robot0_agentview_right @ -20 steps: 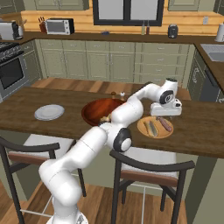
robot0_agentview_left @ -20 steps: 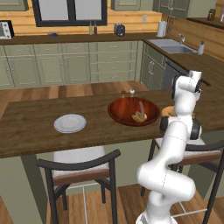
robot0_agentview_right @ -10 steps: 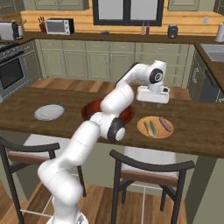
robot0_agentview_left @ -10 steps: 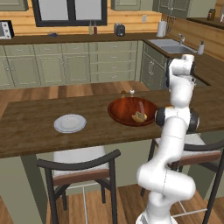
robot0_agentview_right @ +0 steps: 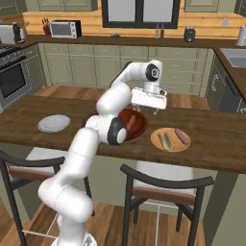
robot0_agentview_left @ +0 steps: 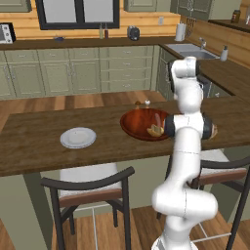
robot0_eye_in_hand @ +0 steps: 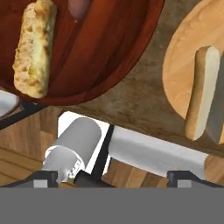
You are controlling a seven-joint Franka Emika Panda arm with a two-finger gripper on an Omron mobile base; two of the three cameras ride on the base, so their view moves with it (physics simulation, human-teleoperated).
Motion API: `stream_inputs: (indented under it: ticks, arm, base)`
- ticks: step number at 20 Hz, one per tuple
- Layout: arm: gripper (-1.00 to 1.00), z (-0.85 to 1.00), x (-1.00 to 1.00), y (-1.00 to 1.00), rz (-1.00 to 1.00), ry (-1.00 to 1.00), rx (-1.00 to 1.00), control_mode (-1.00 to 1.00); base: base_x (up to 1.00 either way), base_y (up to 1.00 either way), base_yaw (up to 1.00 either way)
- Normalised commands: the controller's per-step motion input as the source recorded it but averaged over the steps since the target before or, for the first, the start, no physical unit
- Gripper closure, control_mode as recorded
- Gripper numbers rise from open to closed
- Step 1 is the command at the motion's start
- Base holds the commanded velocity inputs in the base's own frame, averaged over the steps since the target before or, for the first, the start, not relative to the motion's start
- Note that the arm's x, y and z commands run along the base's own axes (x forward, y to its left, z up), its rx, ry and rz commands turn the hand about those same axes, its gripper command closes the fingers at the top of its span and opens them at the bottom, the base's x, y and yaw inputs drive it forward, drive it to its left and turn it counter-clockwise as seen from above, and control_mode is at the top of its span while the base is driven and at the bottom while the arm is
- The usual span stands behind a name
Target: Place one bun and one sausage from the bowl on each plate.
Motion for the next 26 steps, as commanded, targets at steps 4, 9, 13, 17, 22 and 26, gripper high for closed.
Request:
stream_inputs:
  ticks: [4, 9, 13, 17, 22, 26]
  arm:
    - [-1.0, 0.0, -0.82, 1.0, 0.06, 0.0, -0.16, -1.0]
    - [-1.0, 0.0, -0.93, 1.0, 0.08, -0.02, -0.17, -1.0]
    - [-1.0, 0.0, -0.85, 1.0, 0.1, -0.12, -0.14, -1.0]
    - [-1.0, 0.0, -0.07, 0.81, 0.13, -0.03, -0.02, -1.0]
    - [-1.0, -0.06, 0.53, 0.19, 0.09, 0.0, 0.0, -1.0]
    - [-1.0, -0.49, 0.41, 0.0, 0.05, -0.13, 0.01, -1.0]
  base:
    - [0.0, 0.0, 0.0]
    - [0.0, 0.0, 0.0]
    - [0.0, 0.0, 0.0]
    - [0.0, 0.0, 0.0]
    - [0.0, 0.0, 0.0]
    - [0.0, 0.0, 0.0]
